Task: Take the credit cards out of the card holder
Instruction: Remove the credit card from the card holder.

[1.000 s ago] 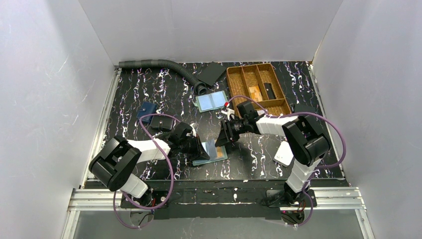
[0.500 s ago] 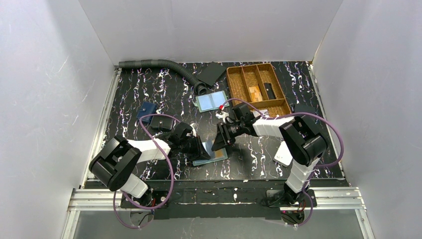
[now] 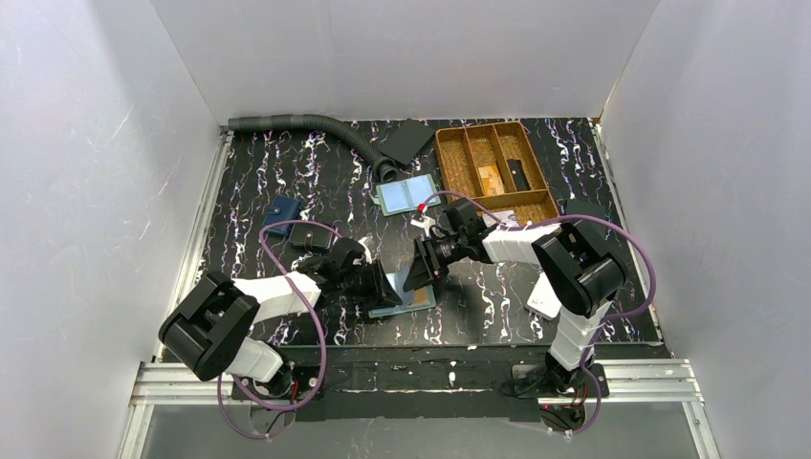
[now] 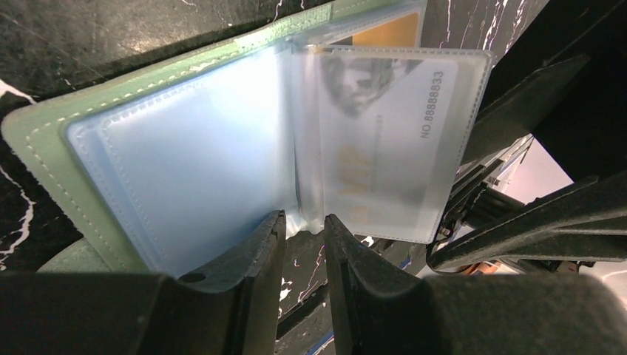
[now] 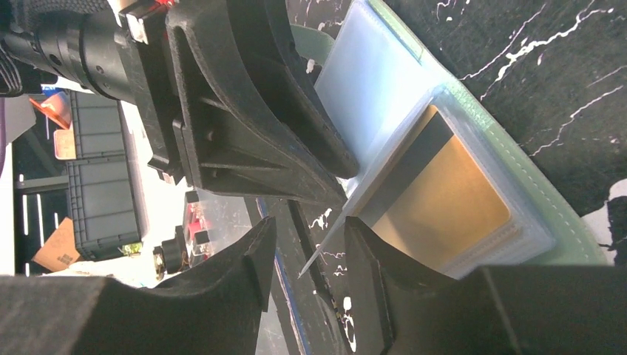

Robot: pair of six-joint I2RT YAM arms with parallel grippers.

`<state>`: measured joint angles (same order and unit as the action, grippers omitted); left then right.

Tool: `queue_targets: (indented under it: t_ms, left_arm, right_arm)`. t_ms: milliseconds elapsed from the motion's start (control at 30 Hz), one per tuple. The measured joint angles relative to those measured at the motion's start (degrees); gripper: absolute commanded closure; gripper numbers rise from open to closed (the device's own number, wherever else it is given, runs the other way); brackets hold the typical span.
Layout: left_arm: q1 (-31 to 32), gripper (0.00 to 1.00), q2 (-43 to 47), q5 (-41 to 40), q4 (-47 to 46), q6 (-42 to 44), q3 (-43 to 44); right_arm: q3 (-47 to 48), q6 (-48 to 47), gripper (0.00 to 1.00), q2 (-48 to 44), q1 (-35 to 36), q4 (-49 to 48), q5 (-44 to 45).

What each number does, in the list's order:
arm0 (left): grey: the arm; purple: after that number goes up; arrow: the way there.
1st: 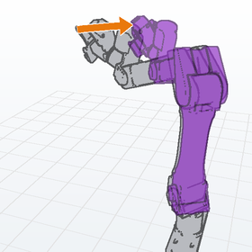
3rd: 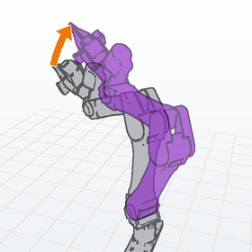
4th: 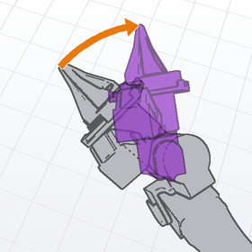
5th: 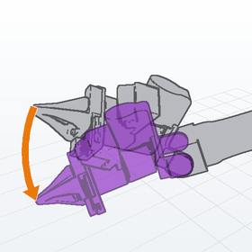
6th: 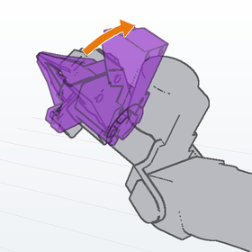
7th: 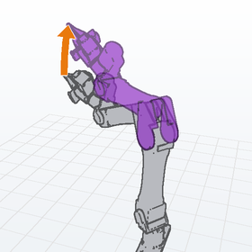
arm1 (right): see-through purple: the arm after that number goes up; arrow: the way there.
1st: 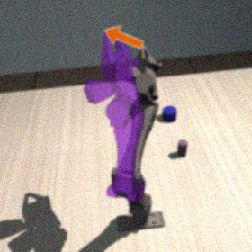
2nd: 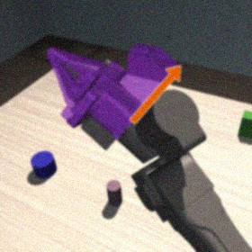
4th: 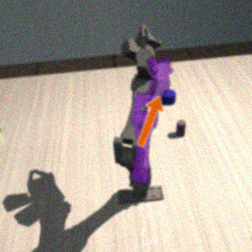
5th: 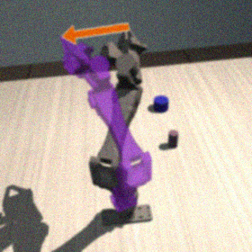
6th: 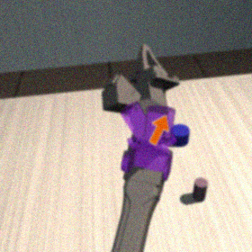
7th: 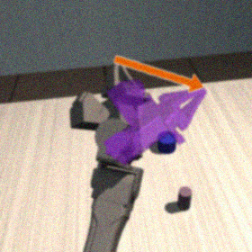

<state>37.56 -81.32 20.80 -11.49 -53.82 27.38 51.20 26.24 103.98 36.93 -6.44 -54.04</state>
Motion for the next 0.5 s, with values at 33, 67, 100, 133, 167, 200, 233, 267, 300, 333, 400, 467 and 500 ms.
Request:
queue_targets:
  t_ms: [33,67,100,133,167,200,233,267,300,333,400,467,500]
  left_arm:
    - [0.0,0.74,0.09,-0.07,0.0,0.0,-0.11]
    - [0.0,0.74,0.22,-0.13,-0.04,-0.04,-0.24]
    - [0.0,0.73,0.39,-0.24,-0.07,-0.11,-0.42]
    - [-0.02,0.72,0.61,-0.31,-0.07,-0.17,-0.57]
    - [-0.02,0.71,0.92,-0.44,-0.04,-0.24,-0.81]
    - [-0.09,0.7,1.27,-0.48,-0.04,-0.26,-1.07]
    - [-0.13,0.68,1.68,-0.55,-0.04,-0.28,-1.38]
    - [-0.24,0.66,2.32,-0.63,0.0,-0.42,-1.77]
    - [-0.33,0.63,2.93,-0.74,0.11,-0.44,-2.1]
    - [-0.37,0.61,3.52,-0.85,0.24,-0.63,-2.38]
    - [-0.5,0.58,4.52,-0.98,0.59,-0.87,-2.67]
    - [-0.7,0.56,5.57,-1.2,1.2,-1.11,-2.82]
    - [-0.85,0.56,6.12,-1.42,1.31,-1.29,-2.99]
  right_arm:
    - [0.0,0.31,0.53,0.0,0.02,-0.15,0.0]
    - [0.0,0.55,0.53,0.0,0.02,-0.44,-0.09]
    - [0.0,0.66,0.53,0.0,0.0,-0.72,-0.11]
    - [0.0,0.85,0.53,0.0,0.02,-1.05,-0.13]
    - [0.0,1.05,0.53,0.0,0.02,-1.38,-0.15]
    - [0.0,1.31,0.53,0.0,0.0,-1.62,-0.17]
    - [0.0,1.57,0.53,0.0,0.02,-1.79,-0.22]
    - [0.0,1.9,0.53,0.0,0.04,-2.12,-0.28]
    - [0.0,2.05,0.53,0.0,0.13,-2.34,-0.37]
    - [0.0,2.14,0.53,0.0,0.22,-2.51,-0.39]
    - [0.0,2.27,0.53,0.0,0.42,-2.73,-0.42]
    - [0.0,2.27,0.53,0.0,0.83,-2.73,-0.52]
    - [0.0,2.23,0.53,0.0,1.05,-2.73,-0.52]
